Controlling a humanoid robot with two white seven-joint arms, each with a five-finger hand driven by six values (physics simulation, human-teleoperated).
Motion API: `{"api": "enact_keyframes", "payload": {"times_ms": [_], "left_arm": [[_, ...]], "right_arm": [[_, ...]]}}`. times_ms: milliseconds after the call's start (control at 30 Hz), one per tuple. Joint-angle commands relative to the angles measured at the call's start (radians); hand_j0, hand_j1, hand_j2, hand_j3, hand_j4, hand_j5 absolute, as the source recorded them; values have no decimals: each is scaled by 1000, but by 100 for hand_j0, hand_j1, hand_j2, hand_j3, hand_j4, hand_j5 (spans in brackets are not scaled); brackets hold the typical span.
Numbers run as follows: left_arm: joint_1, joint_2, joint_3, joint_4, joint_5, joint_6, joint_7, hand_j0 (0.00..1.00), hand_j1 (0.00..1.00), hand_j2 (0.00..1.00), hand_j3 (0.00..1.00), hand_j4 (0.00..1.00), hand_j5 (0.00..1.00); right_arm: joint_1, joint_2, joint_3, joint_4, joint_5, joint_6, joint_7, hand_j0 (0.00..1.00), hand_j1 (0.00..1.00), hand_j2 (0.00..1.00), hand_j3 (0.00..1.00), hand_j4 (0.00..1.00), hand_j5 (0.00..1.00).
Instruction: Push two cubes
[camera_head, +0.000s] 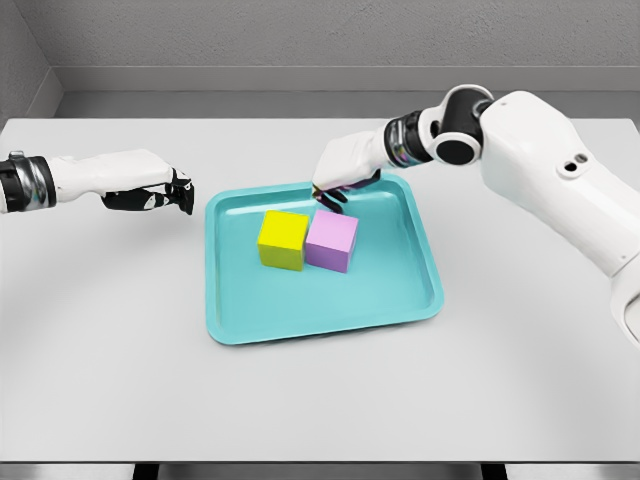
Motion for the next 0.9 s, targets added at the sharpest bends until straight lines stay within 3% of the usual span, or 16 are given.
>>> {"api": "enact_keyframes", "payload": {"times_ms": [0, 67, 200, 300, 433, 667, 867], "left_arm": [[0, 1, 1, 0, 6, 3, 0, 40, 40, 40, 40, 40, 40], [0, 1, 1, 0, 6, 3, 0, 40, 40, 40, 40, 40, 40], [0, 1, 1, 0, 6, 3, 0, 40, 40, 40, 40, 40, 40], [0, 1, 1, 0, 6, 3, 0, 40, 40, 40, 40, 40, 40], [0, 1, 1, 0, 6, 3, 0, 40, 40, 40, 40, 40, 40], [0, 1, 1, 0, 6, 3, 0, 40, 40, 40, 40, 40, 40], [0, 1, 1, 0, 6, 3, 0, 40, 40, 40, 40, 40, 40]], "right_arm": [[0, -15, -71, 1, -4, 2, 0, 31, 31, 31, 31, 31, 31], [2, -63, -152, 6, -4, 2, 0, 31, 31, 31, 31, 31, 31], [6, -126, -128, 0, -4, 2, 0, 31, 31, 31, 31, 31, 31], [8, -127, 12, -31, -4, 2, 0, 31, 31, 31, 31, 31, 31], [9, -126, 72, -48, -4, 2, 0, 31, 31, 31, 31, 31, 31], [15, -126, 90, -117, -5, 2, 0, 31, 31, 31, 31, 31, 31], [15, -103, 89, -118, -10, 2, 0, 31, 31, 31, 31, 31, 31]]}}
